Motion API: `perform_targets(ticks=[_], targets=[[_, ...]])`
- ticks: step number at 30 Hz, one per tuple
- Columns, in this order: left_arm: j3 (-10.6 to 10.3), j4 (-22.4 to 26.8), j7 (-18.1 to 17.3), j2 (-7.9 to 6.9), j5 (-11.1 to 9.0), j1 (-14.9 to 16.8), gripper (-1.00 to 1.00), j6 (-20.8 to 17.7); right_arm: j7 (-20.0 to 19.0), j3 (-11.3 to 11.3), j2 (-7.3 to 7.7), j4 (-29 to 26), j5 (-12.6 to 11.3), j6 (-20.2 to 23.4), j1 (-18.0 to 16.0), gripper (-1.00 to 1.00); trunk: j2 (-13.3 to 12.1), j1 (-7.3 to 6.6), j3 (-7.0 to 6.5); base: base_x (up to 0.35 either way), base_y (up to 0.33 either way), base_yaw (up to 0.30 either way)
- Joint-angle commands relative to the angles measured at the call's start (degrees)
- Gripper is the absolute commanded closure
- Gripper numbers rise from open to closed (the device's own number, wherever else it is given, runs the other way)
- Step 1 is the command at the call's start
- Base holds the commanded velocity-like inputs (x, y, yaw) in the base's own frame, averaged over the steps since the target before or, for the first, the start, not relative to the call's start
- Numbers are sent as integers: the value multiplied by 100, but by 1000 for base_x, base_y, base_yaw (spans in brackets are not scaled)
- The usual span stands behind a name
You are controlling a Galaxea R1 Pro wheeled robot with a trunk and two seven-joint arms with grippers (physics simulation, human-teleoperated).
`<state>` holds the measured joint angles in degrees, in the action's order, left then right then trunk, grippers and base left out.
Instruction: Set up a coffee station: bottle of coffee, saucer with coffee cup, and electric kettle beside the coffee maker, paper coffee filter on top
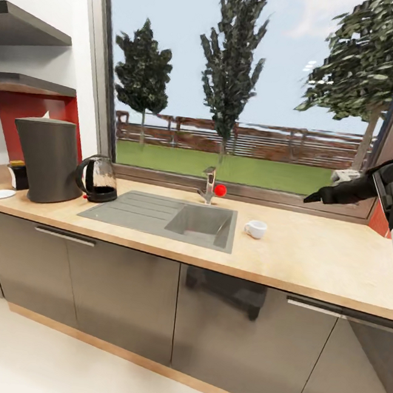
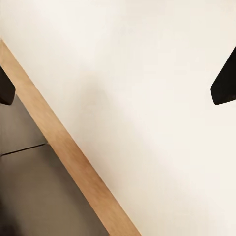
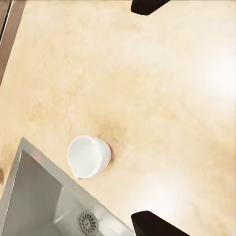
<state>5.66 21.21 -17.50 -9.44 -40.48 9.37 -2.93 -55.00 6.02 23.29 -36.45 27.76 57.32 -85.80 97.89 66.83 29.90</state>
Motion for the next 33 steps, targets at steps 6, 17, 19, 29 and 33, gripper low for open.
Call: perform_targets(ticks=[6, 17, 19, 29, 33], targets=[[23, -3, -42, -1, -48, 4, -100, -32, -65, 22, -21, 148, 366, 7, -63, -100, 3, 2, 7, 106, 0, 0], [23, 1, -43, -5, -48, 4, -100, -28, -72, 27, -21, 164, 395, 7, -69, -100, 3, 2, 7, 112, 5, 0], [23, 2, -43, -5, -48, 4, -100, -30, -73, 33, -24, 164, 396, 7, -69, -100, 3, 2, 7, 222, 62, 0], [24, 5, -43, -7, -48, 4, -100, -25, -73, 32, -38, 173, 397, 7, -62, -100, 3, 2, 7, 144, 53, 0], [23, 5, -43, -9, -48, 4, -100, -23, -73, 25, -43, 228, 397, 7, -55, -100, 3, 2, 7, 142, 98, 0]])
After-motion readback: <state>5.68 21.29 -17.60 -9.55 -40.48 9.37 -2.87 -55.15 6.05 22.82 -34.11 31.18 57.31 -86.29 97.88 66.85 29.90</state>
